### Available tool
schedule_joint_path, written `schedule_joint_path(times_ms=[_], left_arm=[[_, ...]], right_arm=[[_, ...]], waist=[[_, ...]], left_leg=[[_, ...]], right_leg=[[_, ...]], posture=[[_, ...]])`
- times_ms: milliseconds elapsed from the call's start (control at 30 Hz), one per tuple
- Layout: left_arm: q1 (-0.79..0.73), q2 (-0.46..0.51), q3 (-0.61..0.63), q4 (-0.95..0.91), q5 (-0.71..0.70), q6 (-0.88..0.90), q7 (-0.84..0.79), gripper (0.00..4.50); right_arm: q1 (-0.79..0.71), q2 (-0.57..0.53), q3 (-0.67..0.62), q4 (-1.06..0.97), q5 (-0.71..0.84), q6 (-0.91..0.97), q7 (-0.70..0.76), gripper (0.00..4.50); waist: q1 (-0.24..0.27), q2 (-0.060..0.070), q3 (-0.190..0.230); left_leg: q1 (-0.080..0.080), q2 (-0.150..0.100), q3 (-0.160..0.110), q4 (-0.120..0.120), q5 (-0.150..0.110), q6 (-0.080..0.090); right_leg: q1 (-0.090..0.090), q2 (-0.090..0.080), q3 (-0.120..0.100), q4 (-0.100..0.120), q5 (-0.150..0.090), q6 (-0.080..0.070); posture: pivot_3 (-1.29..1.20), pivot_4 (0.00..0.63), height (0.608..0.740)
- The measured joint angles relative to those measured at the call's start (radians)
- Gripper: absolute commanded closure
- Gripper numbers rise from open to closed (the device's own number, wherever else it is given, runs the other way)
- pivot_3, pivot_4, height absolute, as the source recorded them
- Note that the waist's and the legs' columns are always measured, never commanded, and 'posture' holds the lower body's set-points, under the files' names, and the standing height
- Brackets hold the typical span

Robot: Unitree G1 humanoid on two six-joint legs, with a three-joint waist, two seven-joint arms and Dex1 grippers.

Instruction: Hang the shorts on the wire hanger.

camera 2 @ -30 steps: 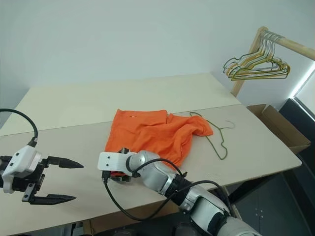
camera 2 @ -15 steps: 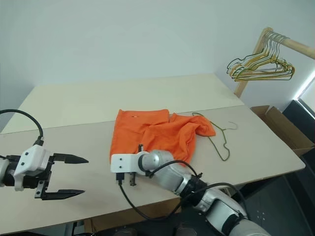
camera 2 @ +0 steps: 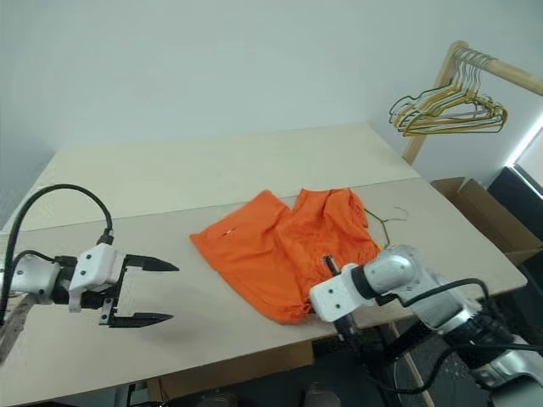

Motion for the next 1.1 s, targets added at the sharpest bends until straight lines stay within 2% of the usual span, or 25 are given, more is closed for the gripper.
schedule_joint_path(times_ms=[67, 233, 433, 533, 633, 733, 1000, 1033, 1100], left_arm=[[-0.057, -0.03, -0.063, 0.057, 0.075, -0.064, 0.03, 0.0], [-0.247, -0.109, -0.263, 0.332, 0.346, -0.347, 0.108, 0.0], [-0.417, -0.139, -0.4, 0.627, 0.566, -0.655, 0.193, 0.0], [-0.513, -0.179, -0.439, 0.758, 0.672, -0.739, 0.307, 0.0], [-0.593, -0.248, -0.466, 0.891, 0.763, -0.764, 0.445, 0.63], [-0.642, -0.287, -0.498, 0.997, 0.809, -0.82, 0.516, 1.63], [-0.679, -0.307, -0.527, 1.127, 0.849, -0.885, 0.585, 4.26], [-0.683, -0.308, -0.529, 1.141, 0.85, -0.888, 0.593, 4.48], [-0.695, -0.307, -0.529, 1.161, 0.857, -0.888, 0.612, 4.48]], right_arm=[[0.03, -0.019, -0.046, -0.03, 0.044, -0.004, 0.019, 4.48], [0.067, -0.012, -0.124, -0.114, 0.126, 0.05, 0.01, 4.48], [0.082, -0.01, -0.178, -0.166, 0.152, 0.116, 0.003, 4.48], [0.097, -0.013, -0.202, -0.188, 0.169, 0.143, 0.002, 4.48], [0.112, -0.013, -0.228, -0.212, 0.183, 0.168, 0.0, 4.5], [0.115, -0.013, -0.247, -0.235, 0.192, 0.194, -0.009, 4.5], [0.14, -0.01, -0.278, -0.252, 0.202, 0.237, -0.036, 4.5], [0.14, -0.009, -0.278, -0.252, 0.202, 0.238, -0.042, 4.5], [0.14, -0.002, -0.279, -0.25, 0.195, 0.238, -0.058, 4.5]], waist=[[0.0, 0.0, 0.0], [-0.004, -0.001, -0.001], [-0.021, -0.001, -0.001], [-0.022, 0.0, -0.001], [-0.024, 0.0, -0.002], [-0.03, 0.0, -0.002], [-0.053, 0.0, -0.002], [-0.054, 0.0, -0.002], [-0.057, 0.0, -0.002]], left_leg=[[0.0, 0.0, 0.0, 0.0, 0.0, 0.001], [-0.001, 0.0, 0.001, 0.004, -0.002, 0.003], [-0.003, -0.001, 0.002, 0.008, -0.006, 0.01], [-0.003, -0.002, 0.002, 0.014, -0.008, 0.014], [-0.003, -0.003, 0.003, 0.018, -0.014, 0.024], [-0.003, -0.003, 0.004, 0.022, -0.015, 0.025], [-0.007, -0.003, 0.004, 0.024, -0.012, 0.02], [-0.008, -0.003, 0.004, 0.024, -0.012, 0.02], [-0.008, -0.002, 0.004, 0.024, -0.012, 0.02]], right_leg=[[0.0, 0.0, 0.0, 0.0, 0.0, 0.0], [0.001, -0.001, 0.0, 0.0, 0.001, 0.0], [0.0, -0.003, 0.0, -0.001, 0.002, 0.002], [0.003, -0.005, 0.0, -0.001, 0.003, 0.004], [0.005, -0.008, 0.0, -0.001, 0.005, 0.008], [0.005, -0.009, 0.001, -0.001, 0.006, 0.009], [0.002, -0.009, 0.001, 0.001, 0.006, 0.009], [0.001, -0.009, 0.001, 0.001, 0.006, 0.009], [0.0, -0.009, 0.0, 0.001, 0.006, 0.01]], posture=[[-0.08, 0.0, 0.74], [-0.13, 0.0, 0.74], [-0.17, 0.0, 0.74], [-0.18, 0.0, 0.74], [-0.2, 0.0, 0.74], [-0.21, 0.0, 0.74], [-0.21, 0.0, 0.74], [-0.21, 0.0, 0.74], [-0.21, 0.0, 0.74]])
